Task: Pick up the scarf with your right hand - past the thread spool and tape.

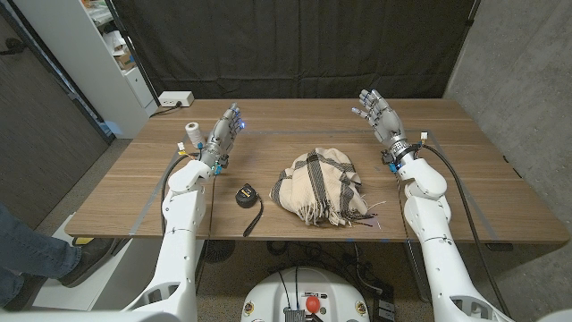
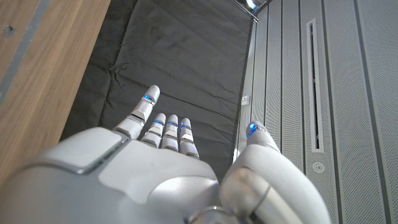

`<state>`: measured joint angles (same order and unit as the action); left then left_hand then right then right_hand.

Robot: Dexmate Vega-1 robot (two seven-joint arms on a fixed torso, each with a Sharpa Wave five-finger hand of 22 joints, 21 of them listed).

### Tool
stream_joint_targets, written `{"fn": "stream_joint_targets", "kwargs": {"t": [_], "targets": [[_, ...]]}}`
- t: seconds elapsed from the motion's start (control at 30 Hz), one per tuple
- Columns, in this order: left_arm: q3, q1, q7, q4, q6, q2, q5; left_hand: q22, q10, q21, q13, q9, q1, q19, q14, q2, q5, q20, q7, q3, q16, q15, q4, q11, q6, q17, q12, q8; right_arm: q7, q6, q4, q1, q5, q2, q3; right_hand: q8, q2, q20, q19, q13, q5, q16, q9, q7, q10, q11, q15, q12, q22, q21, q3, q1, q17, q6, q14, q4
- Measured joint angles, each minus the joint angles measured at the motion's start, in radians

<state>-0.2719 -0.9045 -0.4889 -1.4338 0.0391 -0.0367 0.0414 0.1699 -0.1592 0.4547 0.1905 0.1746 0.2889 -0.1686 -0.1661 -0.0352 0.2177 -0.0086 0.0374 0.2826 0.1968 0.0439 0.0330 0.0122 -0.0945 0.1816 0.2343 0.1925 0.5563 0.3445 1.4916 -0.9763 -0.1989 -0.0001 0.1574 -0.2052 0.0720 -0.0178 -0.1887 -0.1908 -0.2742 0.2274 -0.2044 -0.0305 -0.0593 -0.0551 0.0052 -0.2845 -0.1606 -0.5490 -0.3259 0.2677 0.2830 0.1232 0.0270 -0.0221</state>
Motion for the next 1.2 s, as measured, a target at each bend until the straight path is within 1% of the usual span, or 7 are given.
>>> {"fn": "stream_joint_targets", "kwargs": {"t": [0.13,0.3,0.63,0.83,0.93,1.03,1.2], "targets": [[-0.001,-0.001,-0.002,-0.004,-0.004,0.001,0.000,0.000,0.002,0.000,0.000,0.000,0.000,0.000,0.000,0.000,0.000,0.000,0.004,0.000,0.000,0.000,-0.008,-0.002,0.004,0.000,0.000,0.000,0.011,0.009,0.006,-0.003,-0.007,0.001,-0.005,0.000,0.000,0.000,0.000,0.000,0.000,0.000,0.000,0.000,-0.002,0.002,0.000,0.006,0.000,0.002,0.000,0.000,-0.005,0.000,0.000,0.000],[-0.002,-0.001,-0.004,-0.006,-0.010,0.002,0.001,0.000,0.001,-0.004,0.000,0.000,0.005,0.000,0.000,0.005,0.000,0.000,0.004,0.000,0.000,0.000,-0.008,-0.001,0.004,0.000,0.000,0.000,0.023,0.018,0.016,-0.007,-0.014,0.003,-0.011,0.000,0.000,-0.006,-0.005,0.000,0.000,0.000,0.005,0.000,-0.006,-0.003,0.000,0.006,0.000,0.002,0.000,0.000,-0.005,0.000,0.000,0.000],[-0.002,0.009,-0.014,0.001,-0.017,0.002,0.004,0.000,0.007,-0.008,0.000,0.000,0.005,0.000,0.000,0.005,0.000,0.000,-0.002,0.000,0.000,0.000,-0.008,0.004,0.009,0.000,0.000,0.000,0.048,0.029,0.044,-0.022,-0.034,0.004,-0.022,0.000,-0.004,0.000,-0.011,0.000,0.000,0.000,0.005,0.000,-0.014,0.000,0.006,0.006,0.000,0.013,0.000,0.004,-0.009,0.000,0.005,0.000],[-0.002,0.016,-0.017,0.010,-0.017,-0.003,0.006,0.000,0.007,-0.008,0.000,0.000,0.001,0.000,0.000,0.009,0.000,0.000,0.004,0.000,0.000,0.000,-0.008,0.004,0.014,0.000,0.000,0.000,0.060,0.048,0.054,-0.027,-0.038,0.003,-0.027,0.000,-0.004,0.000,-0.011,0.000,0.000,0.000,0.005,0.011,-0.018,0.003,0.005,0.006,0.000,0.017,0.000,0.004,-0.009,0.011,0.005,0.000],[-0.002,0.018,-0.017,0.013,-0.017,-0.005,0.006,0.000,0.007,-0.008,0.000,0.000,0.001,0.000,0.000,0.009,0.000,0.000,0.003,0.000,0.000,0.000,-0.008,0.004,0.014,0.000,0.000,0.000,0.064,0.057,0.058,-0.029,-0.038,0.002,-0.031,0.000,-0.004,0.000,-0.011,0.000,0.000,0.000,0.005,0.011,-0.023,-0.002,0.005,0.006,0.000,0.017,0.000,0.004,-0.014,0.011,0.005,0.000],[-0.002,0.019,-0.018,0.017,-0.017,-0.007,0.006,0.000,0.007,-0.010,0.000,0.000,0.001,0.000,0.000,0.009,-0.004,0.000,0.004,0.000,0.000,0.000,-0.008,0.004,0.014,0.000,0.000,0.000,0.068,0.074,0.061,-0.031,-0.038,0.002,-0.034,0.000,-0.004,0.000,-0.011,0.000,0.000,0.000,0.004,0.011,-0.023,-0.002,0.005,0.010,0.000,0.023,-0.004,0.004,-0.014,0.011,0.005,-0.004],[-0.003,0.022,-0.024,0.023,-0.017,-0.010,0.010,0.000,0.012,-0.015,0.000,0.000,0.001,0.000,0.000,0.009,-0.004,0.000,0.003,0.000,0.000,0.000,-0.008,-0.002,0.014,0.000,0.000,0.000,0.071,0.101,0.066,-0.035,-0.032,0.000,-0.040,0.000,-0.004,-0.004,-0.014,0.000,0.000,0.000,0.004,0.016,-0.027,0.002,0.005,0.012,0.000,0.025,0.000,0.004,-0.014,0.016,0.006,-0.008]]}}
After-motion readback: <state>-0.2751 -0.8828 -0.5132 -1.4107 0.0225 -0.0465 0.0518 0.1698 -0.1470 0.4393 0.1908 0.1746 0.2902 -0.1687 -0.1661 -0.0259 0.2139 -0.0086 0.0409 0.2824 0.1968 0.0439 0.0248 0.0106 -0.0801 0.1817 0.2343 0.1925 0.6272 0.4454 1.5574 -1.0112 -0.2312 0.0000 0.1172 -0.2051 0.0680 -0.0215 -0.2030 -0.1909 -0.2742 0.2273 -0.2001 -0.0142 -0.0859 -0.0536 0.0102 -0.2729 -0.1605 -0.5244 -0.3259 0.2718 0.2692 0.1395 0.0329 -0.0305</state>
